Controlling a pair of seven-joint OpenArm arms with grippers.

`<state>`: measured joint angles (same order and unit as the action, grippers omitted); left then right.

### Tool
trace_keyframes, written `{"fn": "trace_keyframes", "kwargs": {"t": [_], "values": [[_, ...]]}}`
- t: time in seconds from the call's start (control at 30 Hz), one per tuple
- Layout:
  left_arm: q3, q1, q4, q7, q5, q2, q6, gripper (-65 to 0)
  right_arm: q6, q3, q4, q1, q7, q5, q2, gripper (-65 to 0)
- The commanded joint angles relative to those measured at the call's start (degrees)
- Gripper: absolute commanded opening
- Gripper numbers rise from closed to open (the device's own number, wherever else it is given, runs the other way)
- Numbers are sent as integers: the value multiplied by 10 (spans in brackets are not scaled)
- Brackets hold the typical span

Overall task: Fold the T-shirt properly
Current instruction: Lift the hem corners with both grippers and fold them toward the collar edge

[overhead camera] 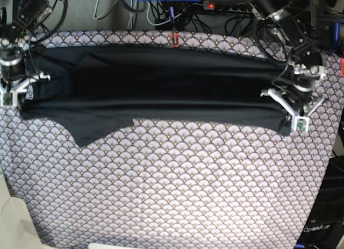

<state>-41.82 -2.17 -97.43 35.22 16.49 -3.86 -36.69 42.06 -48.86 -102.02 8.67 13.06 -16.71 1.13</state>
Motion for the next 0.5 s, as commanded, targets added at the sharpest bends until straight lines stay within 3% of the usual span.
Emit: {"fn": "trace_keyframes", "kwargs": {"t": [0.0, 0.17, 0.47], "values": [[-10, 4, -10, -12, 8, 7, 10, -650, -21, -8, -11, 7, -6, -5, -5, -650], [-17, -3, -10, -15, 9, 7, 2, -650, -21, -8, -11, 49, -10, -4, 14, -650], [-17, -33, -9, -15, 6, 6, 2, -650, -21, -29, -11, 90, -127, -4, 66, -650]]}}
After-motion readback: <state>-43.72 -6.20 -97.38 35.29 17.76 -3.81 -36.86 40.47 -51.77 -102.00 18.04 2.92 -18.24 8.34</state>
